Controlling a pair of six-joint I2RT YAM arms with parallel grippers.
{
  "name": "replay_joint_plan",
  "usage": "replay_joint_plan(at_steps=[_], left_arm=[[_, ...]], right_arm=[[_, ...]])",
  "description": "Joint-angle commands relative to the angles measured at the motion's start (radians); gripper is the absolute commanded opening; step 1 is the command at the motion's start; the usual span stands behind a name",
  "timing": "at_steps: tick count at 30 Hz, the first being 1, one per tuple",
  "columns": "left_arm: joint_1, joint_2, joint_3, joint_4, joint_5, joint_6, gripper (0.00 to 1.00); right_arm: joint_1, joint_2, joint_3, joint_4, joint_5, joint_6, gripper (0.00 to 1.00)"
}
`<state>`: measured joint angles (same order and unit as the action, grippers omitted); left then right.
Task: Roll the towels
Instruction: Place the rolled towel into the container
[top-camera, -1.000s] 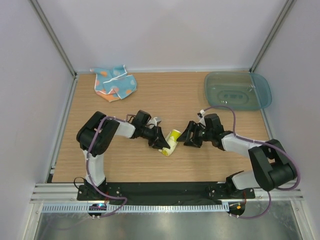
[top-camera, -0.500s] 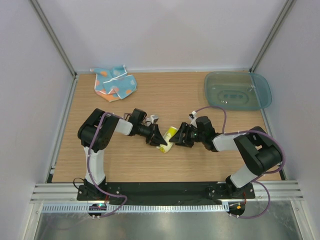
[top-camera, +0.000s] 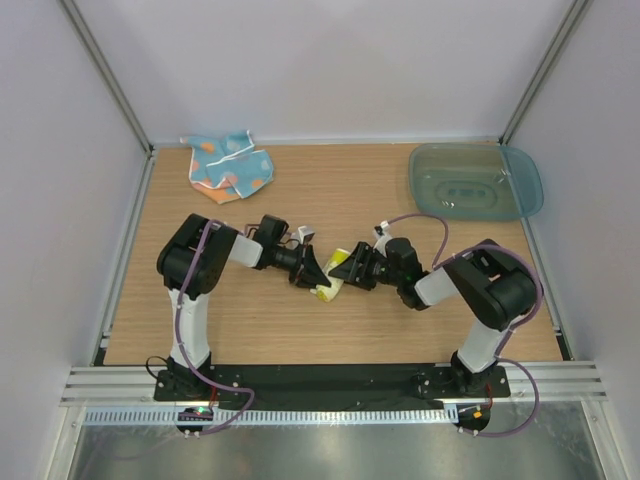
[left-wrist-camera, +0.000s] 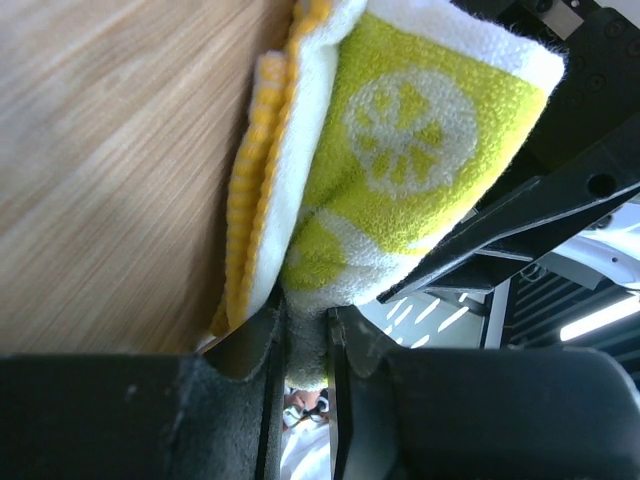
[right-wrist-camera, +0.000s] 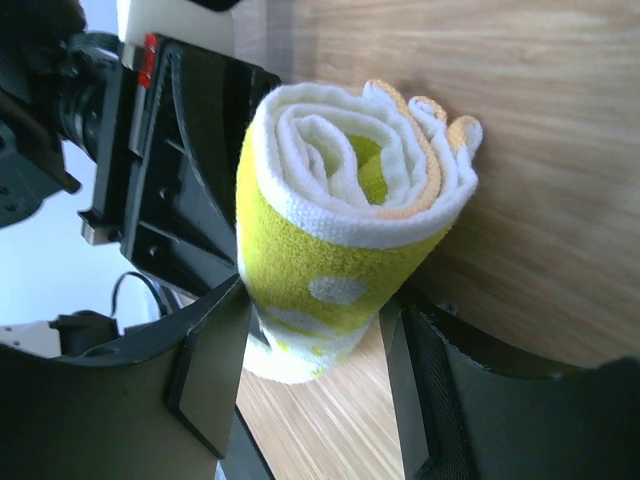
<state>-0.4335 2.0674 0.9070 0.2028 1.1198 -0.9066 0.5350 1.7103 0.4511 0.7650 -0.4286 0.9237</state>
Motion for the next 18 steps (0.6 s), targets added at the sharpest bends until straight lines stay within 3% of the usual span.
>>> replay_joint_plan(at_steps=[1, 5, 10, 12, 13, 18], left_arm=[[0.021, 0.112, -0.037, -0.175, -0.163, -0.081, 0.00], [0.021, 0.112, -0.034, -0.174, -0.160, -0.081, 0.00], [0.022, 0.100, -0.033, -0.174, -0.167, -0.075, 0.01], [0.021, 0.080, -0.040, -0.180, -0.179, -0.071, 0.04], [0.021, 0.068, -0.042, -0.192, -0.205, -0.061, 0.11], [0.019, -0.111, -0.052, -0.315, -0.307, 0.029, 0.25]], right_arm=[[0.003, 0.098, -0.026, 0.146, 0.097, 0.029, 0.61], [0.017, 0.156, -0.035, 0.239, 0.108, 0.053, 0.53], [0.023, 0.184, -0.055, 0.303, 0.131, 0.075, 0.18], [0.025, 0.178, -0.051, 0.293, 0.131, 0.075, 0.15], [0.023, 0.163, -0.042, 0.286, 0.129, 0.075, 0.12], [0.020, 0.059, 0.038, 0.058, 0.110, 0.003, 0.09]])
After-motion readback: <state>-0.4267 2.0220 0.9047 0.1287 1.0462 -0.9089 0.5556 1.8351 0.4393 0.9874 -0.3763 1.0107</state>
